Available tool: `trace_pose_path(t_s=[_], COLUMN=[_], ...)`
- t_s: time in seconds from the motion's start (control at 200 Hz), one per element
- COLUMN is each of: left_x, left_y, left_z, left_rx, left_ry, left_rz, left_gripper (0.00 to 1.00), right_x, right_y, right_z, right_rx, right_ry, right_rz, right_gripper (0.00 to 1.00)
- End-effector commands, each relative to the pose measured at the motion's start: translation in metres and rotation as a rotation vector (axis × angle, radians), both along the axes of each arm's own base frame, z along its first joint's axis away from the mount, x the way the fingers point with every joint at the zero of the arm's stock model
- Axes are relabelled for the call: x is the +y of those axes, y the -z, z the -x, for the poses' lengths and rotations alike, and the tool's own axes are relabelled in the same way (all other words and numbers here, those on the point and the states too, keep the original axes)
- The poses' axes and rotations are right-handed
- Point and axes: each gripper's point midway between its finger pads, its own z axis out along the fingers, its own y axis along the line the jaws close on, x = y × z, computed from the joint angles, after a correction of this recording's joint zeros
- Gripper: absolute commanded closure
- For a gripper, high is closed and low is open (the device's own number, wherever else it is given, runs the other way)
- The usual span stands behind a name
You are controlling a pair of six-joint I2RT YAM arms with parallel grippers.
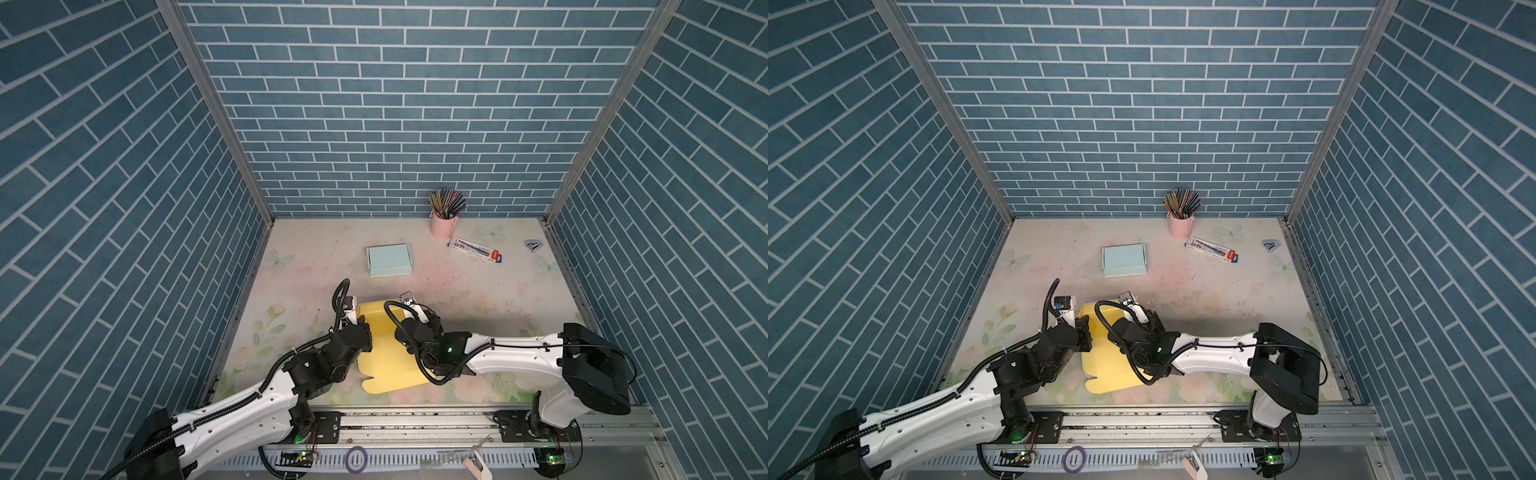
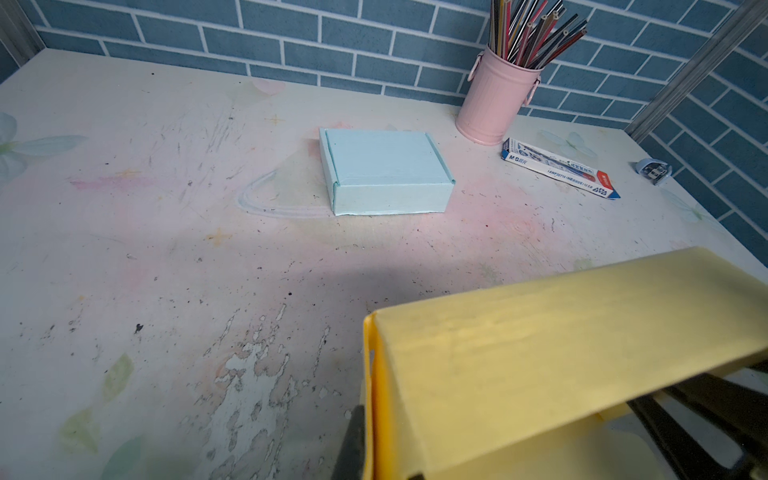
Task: Fold the paper box
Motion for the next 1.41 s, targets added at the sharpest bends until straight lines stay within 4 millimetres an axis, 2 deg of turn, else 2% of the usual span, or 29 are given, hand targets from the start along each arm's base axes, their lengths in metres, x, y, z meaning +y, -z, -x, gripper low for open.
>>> trace_pose_path(t_s=[0.0,0.105,0.27,0.36,0.505,0.615,0.825,0.955,1.105,1.18,1.4], left_x=[-0.013,-0.013,-0.014,-0.014,-0.014,-0.015,-0.016,-0.014,-0.01,-0.008,-0.008], left_y=[-0.017,-0.018,-0.016,-0.015,-0.014,-0.014,-0.011,-0.008,-0.002,-0.001,0.008], left_z=[0.002,0.001,0.001,0.001,0.001,0.0,-0.001,-0.002,-0.003,-0.003,-0.005], left_rx=[-0.031,-0.035,-0.032,-0.032,-0.032,-0.032,-0.028,-0.028,-0.028,-0.028,-0.016], left_ry=[0.032,0.03,0.03,0.03,0.031,0.029,0.028,0.017,-0.004,-0.013,-0.023], left_rz=[0.101,0.102,0.097,0.093,0.095,0.094,0.089,0.082,0.061,0.055,0.038], left_gripper=[0.97,0.97,0.97,0.97,0.97,0.97,0.97,0.97,0.97,0.97,0.97], right_x=[0.0,0.003,0.009,0.011,0.012,0.013,0.014,0.02,0.026,0.03,0.024], right_y=[0.007,0.011,0.014,0.015,0.015,0.016,0.015,0.002,-0.017,-0.028,-0.042], right_z=[-0.003,-0.005,-0.006,-0.007,-0.009,-0.009,-0.011,-0.005,0.012,0.024,0.04], right_rx=[-0.013,-0.016,-0.012,-0.013,-0.025,-0.03,-0.042,-0.068,-0.101,-0.123,-0.142], right_ry=[0.0,0.0,-0.005,-0.006,-0.005,-0.006,0.001,-0.039,-0.136,-0.193,-0.242], right_rz=[0.064,0.083,0.093,0.096,0.106,0.109,0.109,0.049,-0.049,-0.09,-0.168], right_gripper=[0.89,0.91,0.79,0.78,0.86,1.0,1.0,0.84,0.77,0.7,0.63])
